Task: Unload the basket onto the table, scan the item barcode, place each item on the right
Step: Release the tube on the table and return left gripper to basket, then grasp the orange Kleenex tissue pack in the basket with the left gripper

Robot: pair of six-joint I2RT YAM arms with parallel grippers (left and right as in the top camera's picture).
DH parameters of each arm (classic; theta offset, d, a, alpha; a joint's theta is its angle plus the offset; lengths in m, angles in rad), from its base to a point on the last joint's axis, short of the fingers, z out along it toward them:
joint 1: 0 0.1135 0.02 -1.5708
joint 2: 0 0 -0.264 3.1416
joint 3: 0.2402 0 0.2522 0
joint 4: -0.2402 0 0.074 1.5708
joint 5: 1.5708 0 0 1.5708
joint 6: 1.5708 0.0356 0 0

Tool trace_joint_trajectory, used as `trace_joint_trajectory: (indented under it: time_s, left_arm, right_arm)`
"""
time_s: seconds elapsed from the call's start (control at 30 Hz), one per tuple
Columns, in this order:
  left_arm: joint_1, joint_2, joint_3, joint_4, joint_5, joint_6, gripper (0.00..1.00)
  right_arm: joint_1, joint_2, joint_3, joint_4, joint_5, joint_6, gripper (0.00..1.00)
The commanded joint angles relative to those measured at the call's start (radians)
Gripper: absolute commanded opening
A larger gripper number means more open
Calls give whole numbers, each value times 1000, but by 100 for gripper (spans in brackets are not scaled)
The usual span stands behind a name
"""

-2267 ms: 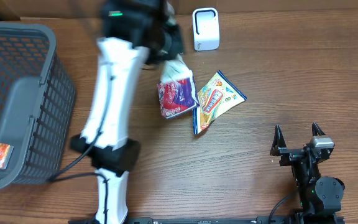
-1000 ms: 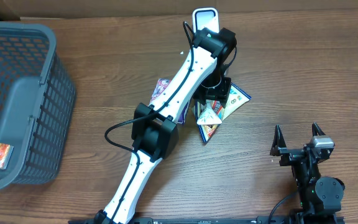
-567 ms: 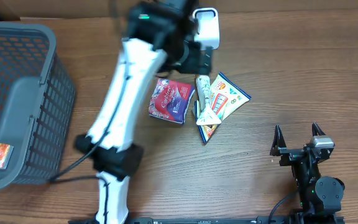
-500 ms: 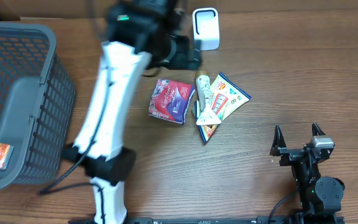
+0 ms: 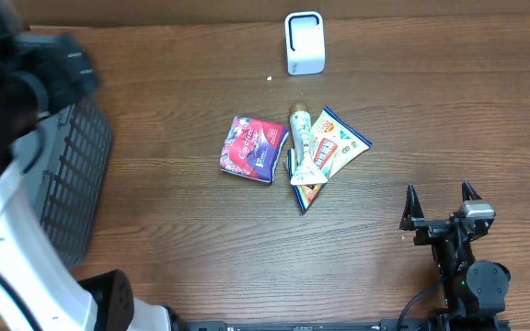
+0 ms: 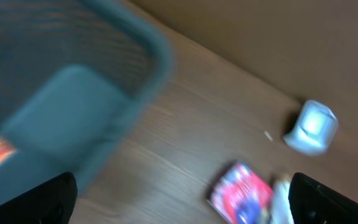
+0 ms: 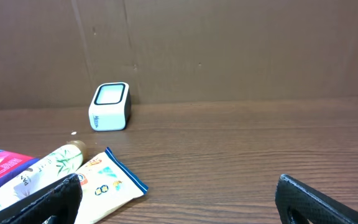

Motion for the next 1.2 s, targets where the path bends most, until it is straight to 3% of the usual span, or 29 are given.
trace_joint_trajectory:
  time_s: [0.0, 0.37, 0.7, 1.0, 1.17]
  left_arm:
    - [142, 1, -5, -2, -28, -16, 100]
    - [448, 30, -332, 43, -153, -321, 100]
    - [489, 154, -495, 229, -166, -337, 100]
    - [489, 376, -495, 217, -356, -362, 100]
    - [489, 477, -495, 175, -370, -362, 88]
  right_arm:
    - [-5, -12, -11, 6, 0, -4, 100]
    - [-5, -12, -11, 6, 0, -4, 100]
    - [-5, -12, -11, 6, 0, -4, 100]
    - [-5, -12, -11, 6, 0, -4, 100]
    - [-5, -12, -11, 6, 0, -4, 100]
